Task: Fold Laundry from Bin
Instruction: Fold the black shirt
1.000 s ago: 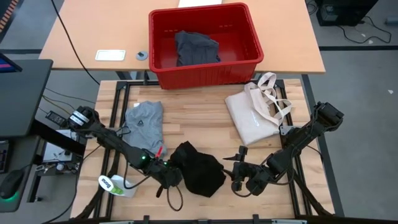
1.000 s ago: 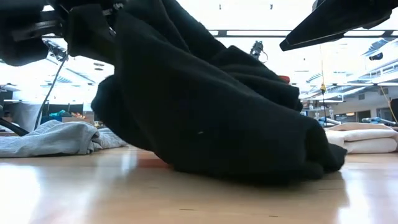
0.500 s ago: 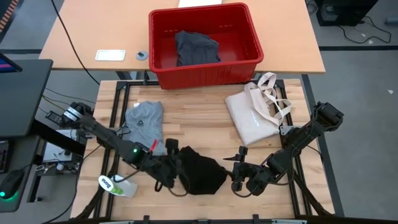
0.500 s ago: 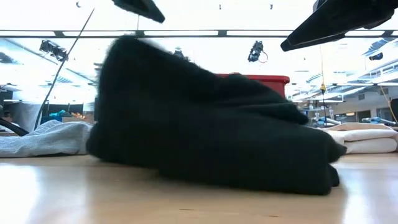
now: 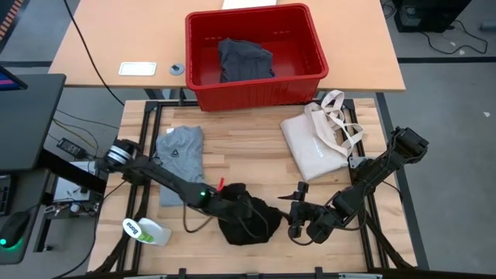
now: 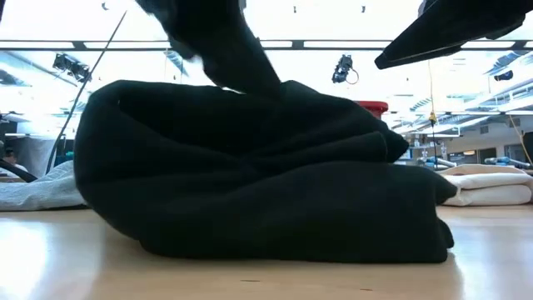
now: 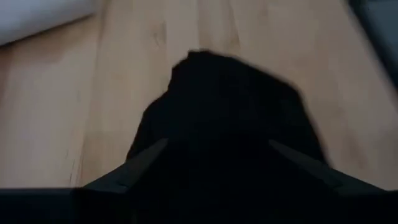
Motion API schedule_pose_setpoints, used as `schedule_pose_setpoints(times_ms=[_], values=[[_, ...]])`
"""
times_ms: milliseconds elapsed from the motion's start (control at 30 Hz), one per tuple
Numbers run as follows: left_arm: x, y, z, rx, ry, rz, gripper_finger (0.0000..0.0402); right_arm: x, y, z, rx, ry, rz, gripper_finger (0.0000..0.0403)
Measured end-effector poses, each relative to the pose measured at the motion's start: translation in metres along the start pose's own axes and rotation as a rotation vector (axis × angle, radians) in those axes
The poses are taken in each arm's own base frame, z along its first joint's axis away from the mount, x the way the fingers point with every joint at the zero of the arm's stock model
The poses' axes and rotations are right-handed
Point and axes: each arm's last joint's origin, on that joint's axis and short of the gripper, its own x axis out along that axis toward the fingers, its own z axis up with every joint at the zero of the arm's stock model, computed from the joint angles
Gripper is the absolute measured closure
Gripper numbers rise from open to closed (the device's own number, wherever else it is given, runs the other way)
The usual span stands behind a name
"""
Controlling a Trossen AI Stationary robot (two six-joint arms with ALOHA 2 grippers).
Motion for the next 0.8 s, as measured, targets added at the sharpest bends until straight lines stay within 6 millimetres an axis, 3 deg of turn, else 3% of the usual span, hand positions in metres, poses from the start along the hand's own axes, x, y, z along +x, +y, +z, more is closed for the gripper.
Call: schedule_pose_setpoints(times_ms=[133, 200, 300, 400, 633, 733, 800], values=[[0.024, -0.007, -0.005, 0.137, 0.068, -0.028, 0.0156, 0.0, 0.0, -0.001, -0.001, 0.004, -0.002, 0.0183], [0.028, -0.012, 0.001, 0.186, 0.076, -0.038, 0.0185, 0.0, 0.0, -0.001, -0.001, 0.007, -0.002, 0.0183], [0.02, -0.015, 0.018, 0.217, 0.08, -0.041, 0.0275, -0.002, 0.002, -0.002, -0.007, 0.005, 0.004, 0.0183], [-0.002, -0.014, 0.041, 0.252, 0.109, -0.038, 0.0377, -0.007, 0.006, -0.002, -0.014, -0.009, 0.026, 0.0184], [-0.076, -0.019, 0.097, 0.302, -0.058, 0.024, 0.0398, -0.022, 0.02, 0.001, -0.108, -0.099, 0.079, 0.0188], [-0.087, -0.022, 0.105, 0.283, -0.104, 0.009, 0.0396, -0.024, 0.022, 0.0, -0.113, -0.098, 0.089, 0.0188], [-0.083, -0.024, 0.1, 0.257, -0.076, 0.008, 0.0395, -0.023, 0.022, -0.002, -0.085, -0.055, 0.137, 0.0188]])
